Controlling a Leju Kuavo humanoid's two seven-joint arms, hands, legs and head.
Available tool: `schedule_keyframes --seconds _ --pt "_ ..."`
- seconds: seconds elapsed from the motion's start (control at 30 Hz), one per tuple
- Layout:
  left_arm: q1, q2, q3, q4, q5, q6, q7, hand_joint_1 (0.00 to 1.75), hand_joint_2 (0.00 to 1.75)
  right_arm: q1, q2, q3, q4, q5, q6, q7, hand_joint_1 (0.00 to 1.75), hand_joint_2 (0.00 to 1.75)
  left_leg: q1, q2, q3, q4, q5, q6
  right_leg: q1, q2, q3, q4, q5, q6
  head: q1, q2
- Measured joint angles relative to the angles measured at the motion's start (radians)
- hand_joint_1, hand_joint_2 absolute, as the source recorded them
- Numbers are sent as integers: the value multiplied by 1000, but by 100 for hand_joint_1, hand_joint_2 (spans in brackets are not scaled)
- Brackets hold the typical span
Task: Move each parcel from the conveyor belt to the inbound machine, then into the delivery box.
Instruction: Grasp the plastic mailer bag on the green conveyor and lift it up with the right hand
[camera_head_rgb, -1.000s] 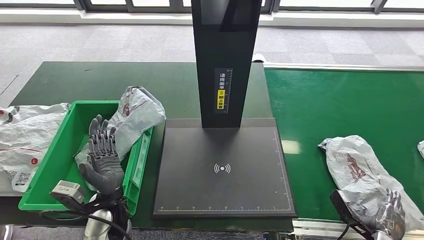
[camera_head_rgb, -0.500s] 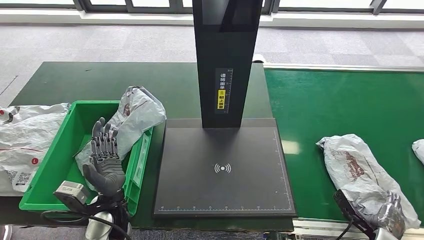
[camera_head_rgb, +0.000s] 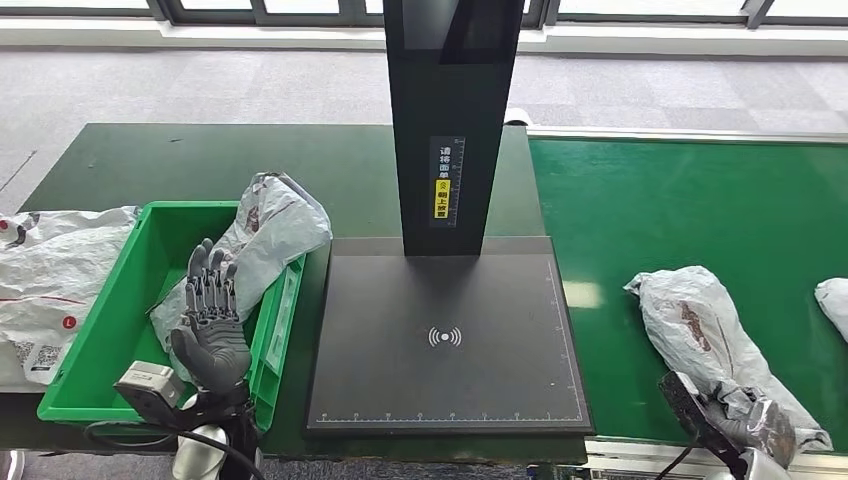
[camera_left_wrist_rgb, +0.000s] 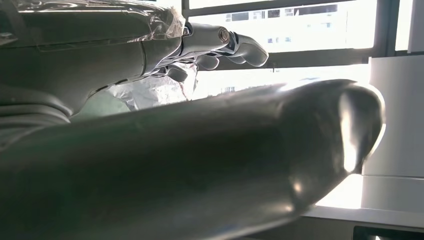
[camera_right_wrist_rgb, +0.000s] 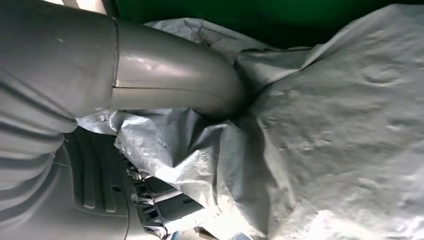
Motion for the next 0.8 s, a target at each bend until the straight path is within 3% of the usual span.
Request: schedule_keyframes --seconds 0.17,0.3,0.53,0.8 --pt "10 -8 9 0 -2 -3 -2 0 0 6 27 32 -61 -61 -5 -29 175 175 0 0 0 0 0 0 0 0 -1 0 0 0 0 0" --pt "15 -16 23 -1 -3 -4 -3 0 0 32 61 72 -162 -145 -47 -100 175 175 0 0 0 0 0 0 0 0 -1 0 0 0 0 0" --pt "30 -29 27 -17 -7 -5 -9 0 0 154 153 184 -513 -353 -151 -273 175 175 0 -2 -1 0 0 0 0 -1 -1 0 -1 -1 0 0" --pt "32 -35 27 -12 -12 -22 -25 0 0 285 226 318 -809 -438 -154 -346 175 175 0 -2 -1 0 0 0 0 -1 -1 0 -2 -1 0 0"
